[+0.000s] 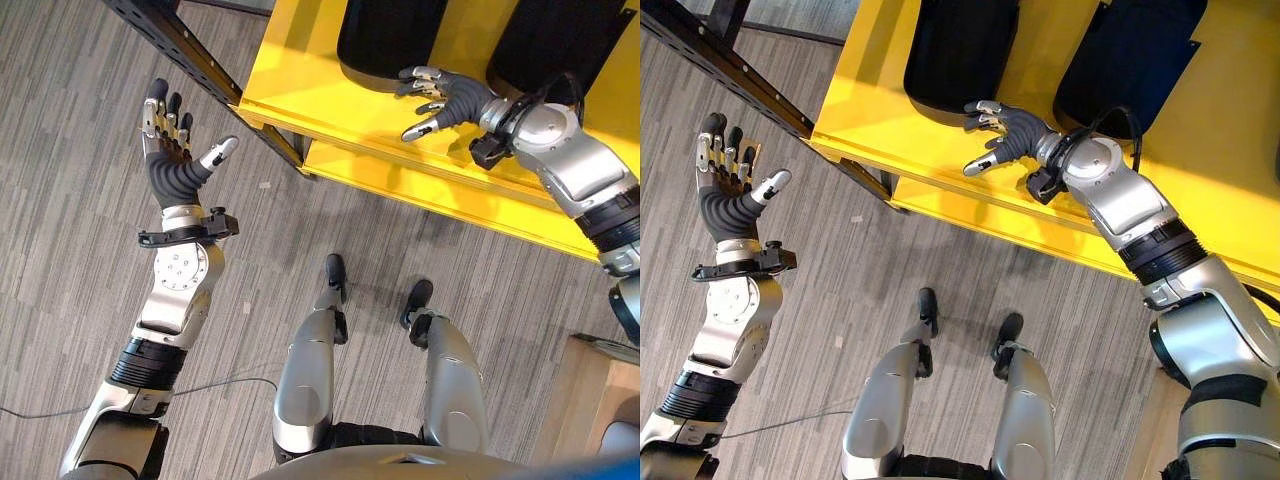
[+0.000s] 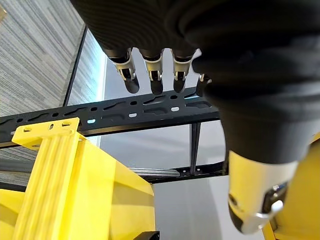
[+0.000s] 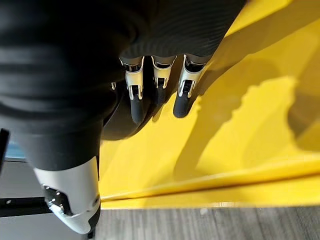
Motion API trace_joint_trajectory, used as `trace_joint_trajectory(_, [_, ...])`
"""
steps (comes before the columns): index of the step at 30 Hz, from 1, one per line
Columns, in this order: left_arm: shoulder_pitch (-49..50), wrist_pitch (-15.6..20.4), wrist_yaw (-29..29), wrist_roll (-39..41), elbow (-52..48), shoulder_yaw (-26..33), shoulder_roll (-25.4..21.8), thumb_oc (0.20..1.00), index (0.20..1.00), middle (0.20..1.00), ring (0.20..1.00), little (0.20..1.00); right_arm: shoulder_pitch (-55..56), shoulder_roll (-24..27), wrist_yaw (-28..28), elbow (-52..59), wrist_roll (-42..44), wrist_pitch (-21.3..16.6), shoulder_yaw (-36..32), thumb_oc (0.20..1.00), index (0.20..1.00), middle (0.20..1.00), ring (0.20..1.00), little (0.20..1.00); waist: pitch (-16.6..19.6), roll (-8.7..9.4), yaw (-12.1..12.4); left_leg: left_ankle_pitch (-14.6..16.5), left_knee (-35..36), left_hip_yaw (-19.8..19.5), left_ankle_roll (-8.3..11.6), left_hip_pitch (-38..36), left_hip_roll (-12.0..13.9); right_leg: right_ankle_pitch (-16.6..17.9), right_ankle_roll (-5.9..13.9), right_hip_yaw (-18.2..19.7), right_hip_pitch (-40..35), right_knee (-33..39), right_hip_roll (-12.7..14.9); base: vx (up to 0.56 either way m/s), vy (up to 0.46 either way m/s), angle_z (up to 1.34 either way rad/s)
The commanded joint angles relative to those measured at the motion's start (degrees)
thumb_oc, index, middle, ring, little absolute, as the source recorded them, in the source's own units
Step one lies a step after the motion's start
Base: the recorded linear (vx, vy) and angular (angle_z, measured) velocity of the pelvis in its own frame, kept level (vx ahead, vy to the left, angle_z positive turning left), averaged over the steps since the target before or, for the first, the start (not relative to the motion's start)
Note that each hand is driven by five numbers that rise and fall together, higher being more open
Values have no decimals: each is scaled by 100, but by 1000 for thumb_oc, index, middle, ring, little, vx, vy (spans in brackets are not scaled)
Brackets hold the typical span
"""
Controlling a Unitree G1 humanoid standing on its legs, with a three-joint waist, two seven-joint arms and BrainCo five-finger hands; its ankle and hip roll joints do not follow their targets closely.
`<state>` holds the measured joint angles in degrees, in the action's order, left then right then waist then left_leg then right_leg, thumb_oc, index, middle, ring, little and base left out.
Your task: Move parts from the plastic box to the shelf.
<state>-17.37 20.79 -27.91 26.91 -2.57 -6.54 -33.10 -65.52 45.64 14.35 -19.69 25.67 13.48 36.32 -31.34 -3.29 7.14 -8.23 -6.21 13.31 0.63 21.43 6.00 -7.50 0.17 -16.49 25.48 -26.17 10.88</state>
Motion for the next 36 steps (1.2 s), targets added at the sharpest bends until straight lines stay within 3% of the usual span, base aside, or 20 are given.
trace_joint_trajectory(1, [-97, 180, -183, -9, 41, 17, -155, 1000, 1000, 1000, 1000, 1000, -566, -150, -105, -94, -27, -308, 90, 1000, 1000, 1000, 1000, 1000, 154, 177, 29, 511, -554, -292, 237, 45, 128, 536, 528, 257, -99, 542, 95, 0, 0, 0])
trace_joint_trajectory(36, [-738, 20, -389, 74, 388, -193, -182, 1000, 1000, 1000, 1000, 1000, -961, -536, -920, -518, 120, -463, -14, 1000, 1000, 1000, 1000, 1000, 154, 138, -12, 527, -530, -273, 230, -19, 110, 585, 532, 272, -167, 645, 87, 0, 0, 0])
